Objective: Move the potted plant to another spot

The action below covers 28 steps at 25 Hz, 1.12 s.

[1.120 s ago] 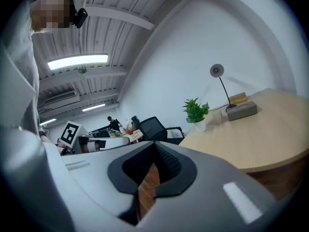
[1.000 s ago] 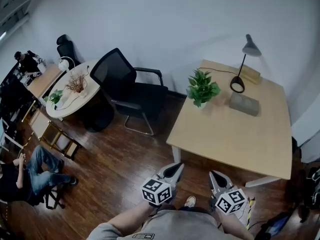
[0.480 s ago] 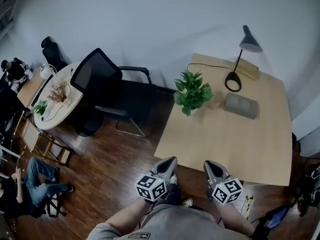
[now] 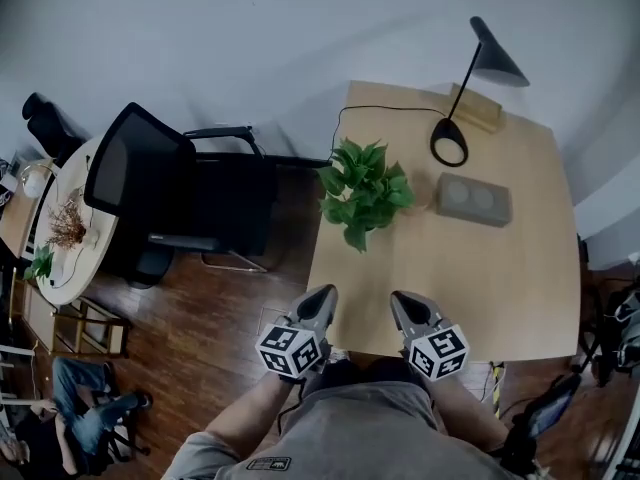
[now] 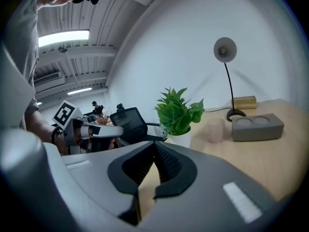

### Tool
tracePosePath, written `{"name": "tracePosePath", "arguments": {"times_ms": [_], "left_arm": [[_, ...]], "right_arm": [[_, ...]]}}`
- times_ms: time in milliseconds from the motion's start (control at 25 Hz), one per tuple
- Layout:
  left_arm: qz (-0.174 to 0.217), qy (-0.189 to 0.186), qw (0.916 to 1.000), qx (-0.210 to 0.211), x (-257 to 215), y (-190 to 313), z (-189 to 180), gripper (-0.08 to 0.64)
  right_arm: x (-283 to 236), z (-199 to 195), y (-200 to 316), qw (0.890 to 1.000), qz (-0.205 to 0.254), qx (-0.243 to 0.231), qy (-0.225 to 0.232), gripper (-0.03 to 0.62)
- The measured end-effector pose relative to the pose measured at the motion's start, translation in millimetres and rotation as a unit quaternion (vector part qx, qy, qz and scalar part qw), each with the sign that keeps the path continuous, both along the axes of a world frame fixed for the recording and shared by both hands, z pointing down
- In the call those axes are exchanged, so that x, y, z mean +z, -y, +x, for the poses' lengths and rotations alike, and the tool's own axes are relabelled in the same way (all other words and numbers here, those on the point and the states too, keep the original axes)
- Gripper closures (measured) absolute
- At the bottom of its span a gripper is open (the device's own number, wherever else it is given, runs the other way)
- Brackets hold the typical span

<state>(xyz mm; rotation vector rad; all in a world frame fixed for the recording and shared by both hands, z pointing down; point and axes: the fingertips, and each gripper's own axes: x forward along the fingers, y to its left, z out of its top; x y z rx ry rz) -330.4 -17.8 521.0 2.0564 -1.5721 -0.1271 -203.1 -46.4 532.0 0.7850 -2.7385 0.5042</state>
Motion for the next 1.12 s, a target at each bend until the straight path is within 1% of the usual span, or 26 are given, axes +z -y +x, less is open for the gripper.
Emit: {"name": "tracePosePath", "arguments": {"times_ms": [120, 280, 560, 680, 720, 840, 880, 1000, 1120], "left_arm": [[-0.021, 0.001, 0.9998, -0.004, 14.9, 14.7, -11.5, 0.56], [-0.046, 0.019, 0.9984, -0.029, 42.3, 43.2, -27.7, 0.56], [-0.087, 0.026, 0.9943, -0.056, 87.5, 80.1, -39.0, 0.56], [-0.1, 0.03, 0.9928, -0.059, 104.2, 95.0, -45.2, 0.56], [-0.103, 0.033, 0.9924, -0.059, 109.4, 99.9, -47.2, 0.56], [-0.114, 0.038, 0.9911, -0.057, 123.9, 112.2, -51.6, 0.56], [-0.117, 0.039, 0.9908, -0.057, 127.7, 116.1, -53.0, 0.56], [-0.118, 0.045, 0.9904, -0.057, 135.4, 128.1, -58.2, 0.56], [-0.111, 0.051, 0.9908, -0.059, 138.3, 142.0, -64.8, 0.56]], "right_arm": [[12.3, -8.3, 16.8, 1.0, -0.01, -0.004, -0.013, 0.588], [34.8, -17.4, 51.1, 0.999, -0.016, -0.022, -0.026, 0.588], [68.6, -26.0, 96.6, 0.995, 0.019, -0.074, -0.071, 0.586], [83.6, -36.7, 108.5, 0.99, 0.033, -0.106, -0.091, 0.564], [88.9, -41.5, 111.6, 0.988, 0.034, -0.117, -0.097, 0.496], [106.1, -55.9, 118.0, 0.981, 0.038, -0.149, -0.115, 0.326], [111.7, -60.8, 119.8, 0.979, 0.041, -0.159, -0.12, 0.286], [123.0, -77.7, 125.5, 0.974, 0.05, -0.184, -0.122, 0.202], [126.2, -93.3, 139.7, 0.975, 0.054, -0.185, -0.111, 0.128]]}}
